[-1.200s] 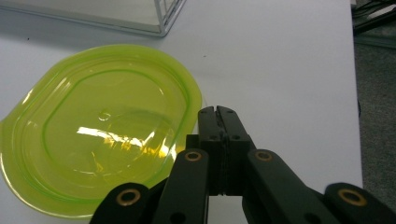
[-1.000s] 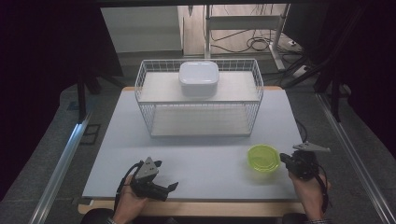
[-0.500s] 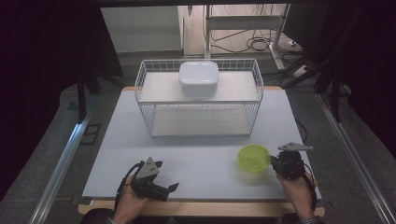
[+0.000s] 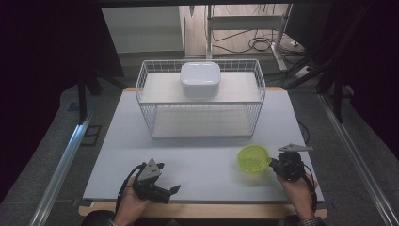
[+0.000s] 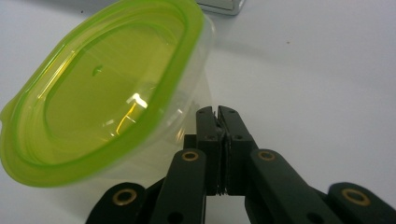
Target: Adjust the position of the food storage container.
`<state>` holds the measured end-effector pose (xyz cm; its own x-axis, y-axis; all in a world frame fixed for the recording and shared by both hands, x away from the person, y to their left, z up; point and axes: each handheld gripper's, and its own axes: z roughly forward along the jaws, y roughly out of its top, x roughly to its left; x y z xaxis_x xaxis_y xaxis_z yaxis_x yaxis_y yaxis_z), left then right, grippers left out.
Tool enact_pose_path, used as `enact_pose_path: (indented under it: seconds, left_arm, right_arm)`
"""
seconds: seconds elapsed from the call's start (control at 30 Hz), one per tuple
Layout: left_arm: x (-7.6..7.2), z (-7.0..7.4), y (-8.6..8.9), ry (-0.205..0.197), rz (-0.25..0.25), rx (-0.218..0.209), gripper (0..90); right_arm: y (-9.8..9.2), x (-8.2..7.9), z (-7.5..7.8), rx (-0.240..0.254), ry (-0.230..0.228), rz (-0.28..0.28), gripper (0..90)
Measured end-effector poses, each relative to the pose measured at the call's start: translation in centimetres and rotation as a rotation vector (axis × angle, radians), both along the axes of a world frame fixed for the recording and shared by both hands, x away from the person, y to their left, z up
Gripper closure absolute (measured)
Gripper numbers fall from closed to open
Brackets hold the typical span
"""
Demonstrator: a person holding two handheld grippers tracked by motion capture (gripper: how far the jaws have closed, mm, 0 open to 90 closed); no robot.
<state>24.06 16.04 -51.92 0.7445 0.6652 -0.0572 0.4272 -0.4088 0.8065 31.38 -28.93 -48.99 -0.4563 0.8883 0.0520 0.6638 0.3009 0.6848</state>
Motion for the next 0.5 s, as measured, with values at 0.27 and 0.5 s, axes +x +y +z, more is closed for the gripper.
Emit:
enact_pose_path:
  seconds: [0.27, 0.5]
  left_arm:
    - [0.0, -0.1, -0.1, 0.007, -0.004, 0.011, 2.1]
    - [0.1, -0.2, -0.2, 0.008, 0.0, 0.017, 2.2]
  right_arm:
    - [-0.6, 0.5, -0.7, 0.038, 0.038, -0.002, 86.9]
    - [0.3, 1.0, -1.3, 0.065, 0.065, 0.042, 86.8]
